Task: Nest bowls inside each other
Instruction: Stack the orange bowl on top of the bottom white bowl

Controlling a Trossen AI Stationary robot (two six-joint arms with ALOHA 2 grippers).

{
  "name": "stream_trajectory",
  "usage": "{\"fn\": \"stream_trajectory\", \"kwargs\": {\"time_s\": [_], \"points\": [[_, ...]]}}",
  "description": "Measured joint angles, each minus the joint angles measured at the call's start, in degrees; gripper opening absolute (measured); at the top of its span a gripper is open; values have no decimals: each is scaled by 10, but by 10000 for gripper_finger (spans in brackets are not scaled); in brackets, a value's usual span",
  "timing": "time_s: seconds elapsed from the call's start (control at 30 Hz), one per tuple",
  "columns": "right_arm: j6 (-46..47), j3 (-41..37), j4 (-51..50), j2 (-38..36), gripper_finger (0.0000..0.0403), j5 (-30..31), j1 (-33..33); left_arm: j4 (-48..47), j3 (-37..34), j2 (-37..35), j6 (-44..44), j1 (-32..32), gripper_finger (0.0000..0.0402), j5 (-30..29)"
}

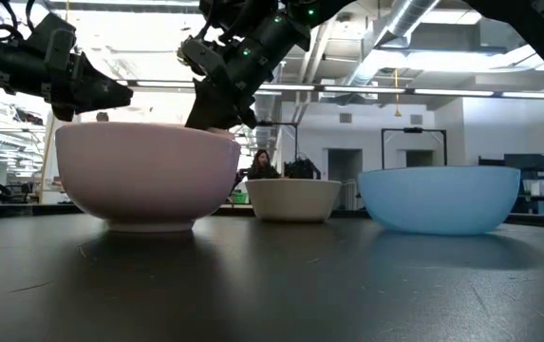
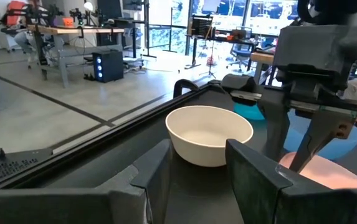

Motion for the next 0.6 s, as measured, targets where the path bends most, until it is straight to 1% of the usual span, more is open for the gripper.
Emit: {"fn": "stream_trajectory", "kwargs": {"time_s": [0.13,0.27,0.4,0.47,0.5,0.6], "points": [[-2,4,-11,-1,130,-1,-3,0,0,0,0,0,140,0],[-10,39,-67,-2,160,-2,-7,-1,0,0,0,0,140,0],[-37,80,-120,-2,183,-1,-8,-3,0,0,1,0,140,0],[-56,93,-105,-2,186,-11,-8,-3,0,0,1,0,140,0],[-68,94,-93,-3,184,-29,-8,-3,0,0,1,0,140,0],[-80,94,-74,-2,153,-94,-9,-4,0,0,1,0,140,0]]}}
